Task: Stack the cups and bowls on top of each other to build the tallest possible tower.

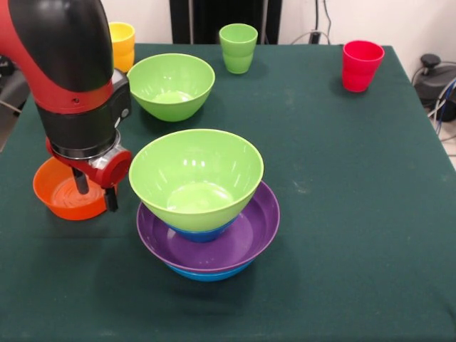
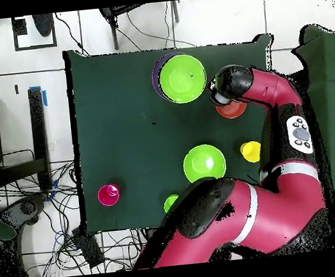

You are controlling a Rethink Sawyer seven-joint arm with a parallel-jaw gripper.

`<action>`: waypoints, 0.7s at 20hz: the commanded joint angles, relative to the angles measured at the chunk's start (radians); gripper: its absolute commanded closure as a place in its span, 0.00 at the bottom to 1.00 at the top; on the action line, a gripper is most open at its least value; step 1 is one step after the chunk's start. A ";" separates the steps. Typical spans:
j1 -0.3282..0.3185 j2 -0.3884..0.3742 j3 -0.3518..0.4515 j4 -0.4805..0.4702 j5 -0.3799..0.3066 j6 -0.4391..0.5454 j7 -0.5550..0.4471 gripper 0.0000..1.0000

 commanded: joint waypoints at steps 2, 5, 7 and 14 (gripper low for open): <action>0.010 0.030 0.072 -0.058 -0.001 -0.023 -0.003 0.00; 0.011 0.046 0.069 -0.075 -0.004 -0.022 -0.001 0.00; 0.012 0.049 0.066 -0.082 -0.004 -0.018 -0.001 0.00; 0.012 0.048 0.064 -0.078 -0.002 -0.012 -0.002 0.00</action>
